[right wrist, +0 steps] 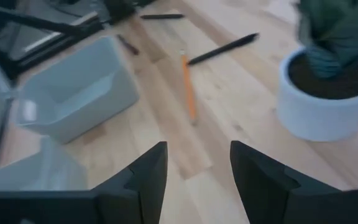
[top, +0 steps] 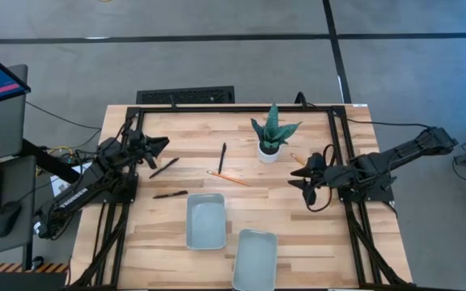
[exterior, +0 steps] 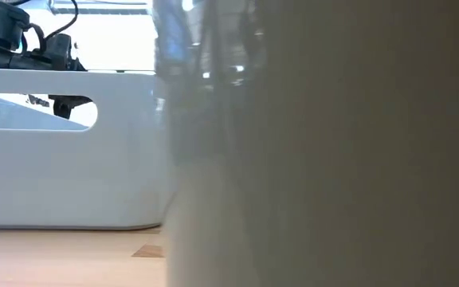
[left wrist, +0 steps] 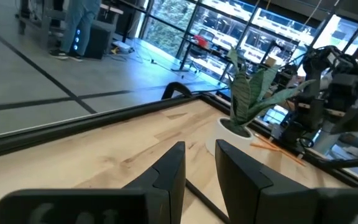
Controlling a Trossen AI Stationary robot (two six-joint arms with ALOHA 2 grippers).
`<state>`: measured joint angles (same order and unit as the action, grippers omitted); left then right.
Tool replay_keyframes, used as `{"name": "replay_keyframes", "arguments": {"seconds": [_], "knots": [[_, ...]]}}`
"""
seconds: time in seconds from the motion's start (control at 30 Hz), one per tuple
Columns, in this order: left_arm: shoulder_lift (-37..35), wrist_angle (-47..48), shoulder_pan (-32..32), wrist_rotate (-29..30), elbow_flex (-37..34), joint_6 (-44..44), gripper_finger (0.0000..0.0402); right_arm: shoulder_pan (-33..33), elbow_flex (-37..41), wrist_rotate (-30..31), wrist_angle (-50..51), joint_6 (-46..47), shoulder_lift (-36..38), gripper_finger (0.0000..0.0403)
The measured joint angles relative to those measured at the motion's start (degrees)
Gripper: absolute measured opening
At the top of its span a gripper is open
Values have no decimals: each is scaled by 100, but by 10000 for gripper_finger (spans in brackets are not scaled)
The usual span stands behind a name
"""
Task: Sort pens & pencils
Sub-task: Move the left gray bin to the left of the right gray bin
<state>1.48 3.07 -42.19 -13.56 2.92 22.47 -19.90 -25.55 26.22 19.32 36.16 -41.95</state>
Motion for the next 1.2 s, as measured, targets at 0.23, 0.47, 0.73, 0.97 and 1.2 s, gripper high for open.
{"name": "replay_keyframes", "arguments": {"seconds": [0.23,0.47,0.73,0.97,1.2], "knots": [[0,26,2,-66,4,103,85,15,172,426,-12,129,-116,199],[0,35,2,-115,4,93,142,15,172,424,-8,108,-125,194],[0,5,2,-267,7,697,188,15,172,408,-9,99,-125,196],[0,-104,0,-1136,-2,1381,193,15,172,417,-9,92,-125,194],[2,-83,148,-1558,368,1434,193,65,169,607,-9,90,-126,195]]}}
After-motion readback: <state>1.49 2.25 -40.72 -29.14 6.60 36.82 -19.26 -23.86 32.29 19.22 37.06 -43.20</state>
